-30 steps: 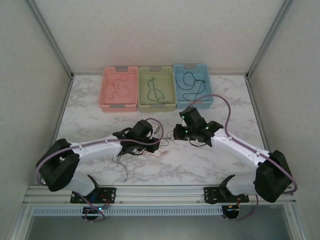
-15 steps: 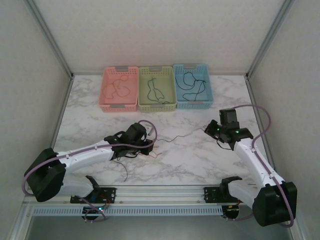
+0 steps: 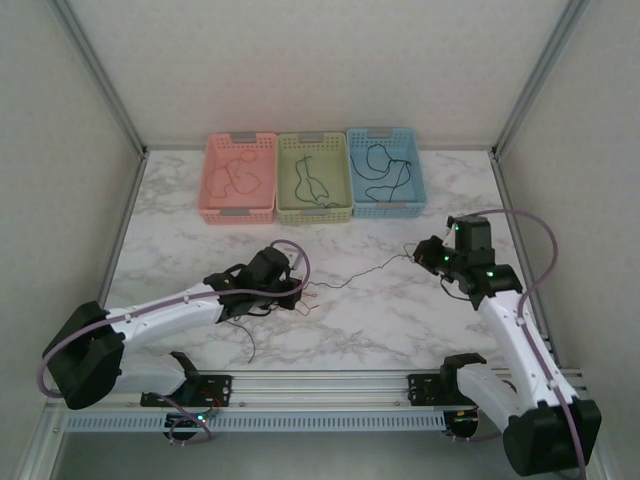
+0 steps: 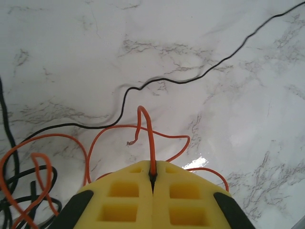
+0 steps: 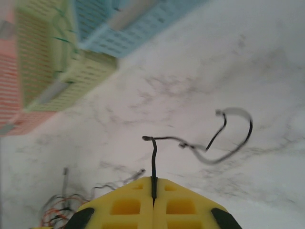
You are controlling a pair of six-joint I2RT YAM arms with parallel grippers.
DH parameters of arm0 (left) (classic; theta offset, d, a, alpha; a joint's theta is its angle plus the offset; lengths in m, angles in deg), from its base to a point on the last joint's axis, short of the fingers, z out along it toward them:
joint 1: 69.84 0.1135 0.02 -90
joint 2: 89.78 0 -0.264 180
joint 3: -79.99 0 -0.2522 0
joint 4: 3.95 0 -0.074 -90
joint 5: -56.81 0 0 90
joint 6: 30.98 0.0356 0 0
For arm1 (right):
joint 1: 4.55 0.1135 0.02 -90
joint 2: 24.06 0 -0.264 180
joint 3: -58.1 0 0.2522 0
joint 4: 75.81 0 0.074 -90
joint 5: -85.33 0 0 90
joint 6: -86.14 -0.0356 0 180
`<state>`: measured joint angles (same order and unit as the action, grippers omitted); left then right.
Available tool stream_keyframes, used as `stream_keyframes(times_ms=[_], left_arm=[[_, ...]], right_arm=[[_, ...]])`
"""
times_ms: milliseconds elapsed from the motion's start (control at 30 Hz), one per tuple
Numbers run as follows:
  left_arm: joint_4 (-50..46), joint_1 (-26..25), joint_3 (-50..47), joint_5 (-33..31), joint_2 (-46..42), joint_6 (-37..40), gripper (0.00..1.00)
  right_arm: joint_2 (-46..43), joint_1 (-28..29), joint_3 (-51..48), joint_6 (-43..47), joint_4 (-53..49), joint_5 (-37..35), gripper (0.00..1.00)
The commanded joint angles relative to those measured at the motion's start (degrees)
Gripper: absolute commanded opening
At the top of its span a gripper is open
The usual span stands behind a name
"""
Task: Untangle the cables
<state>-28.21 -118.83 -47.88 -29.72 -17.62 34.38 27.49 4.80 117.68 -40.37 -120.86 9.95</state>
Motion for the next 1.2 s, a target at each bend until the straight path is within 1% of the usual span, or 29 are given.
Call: stream_keyframes(times_ms=[0, 33, 100, 233, 367, 500, 833, 1000, 1033, 1067, 1167], left_arm=[[-1.9, 0.9, -1.2, -3.4, -2.6, -1.5, 0.00], [-2.2, 1.4, -1.4, -3.7, -2.9, -1.8, 0.00], [-2.4, 2.4, -2.1, -4.1, -3.4, -2.4, 0.00], [-2.8, 4.1, -3.2, -4.8, -4.3, -3.6, 0.00], [-3.1, 5.4, -4.1, -5.3, -4.8, -4.3, 0.00], [-3.7, 6.7, -4.7, -5.5, -4.9, -4.6, 0.00], [-5.4, 8.8, -4.8, -5.6, -5.7, -5.1, 0.00], [-4.1, 8.8, -4.4, -2.4, -6.2, -4.7, 0.00], [-4.0, 8.8, -4.2, -1.9, -6.3, -4.6, 0.04], [-3.9, 8.8, -4.0, -1.4, -6.6, -4.4, 0.05], [-4.1, 8.8, -3.7, -1.2, -8.0, -4.1, 0.04]], right_arm=[[-6.5, -0.2, 8.3, 2.4, 2.6, 4.9, 0.00], [-7.8, -0.2, 10.4, 2.9, 2.2, 4.3, 0.00], [-10.0, -0.3, 15.2, 3.9, 0.0, 0.8, 0.00], [-12.5, -0.2, 21.6, 4.5, -5.7, -9.5, 0.00], [-14.9, -0.2, 22.7, 4.2, -9.4, -17.3, 0.00], [-16.2, -0.2, 21.6, 4.1, -10.3, -19.7, 0.00], [-14.6, -0.2, 22.2, 5.1, -11.3, -17.7, 0.00], [-12.8, -0.3, 22.3, 4.7, -9.6, -10.0, 0.00], [-12.9, -0.2, 22.1, 4.5, -8.7, -8.7, 0.00], [-13.1, -0.2, 21.8, 4.4, -7.8, -7.5, 0.00], [-13.2, -0.2, 22.0, 3.9, -4.8, -4.5, 0.00]])
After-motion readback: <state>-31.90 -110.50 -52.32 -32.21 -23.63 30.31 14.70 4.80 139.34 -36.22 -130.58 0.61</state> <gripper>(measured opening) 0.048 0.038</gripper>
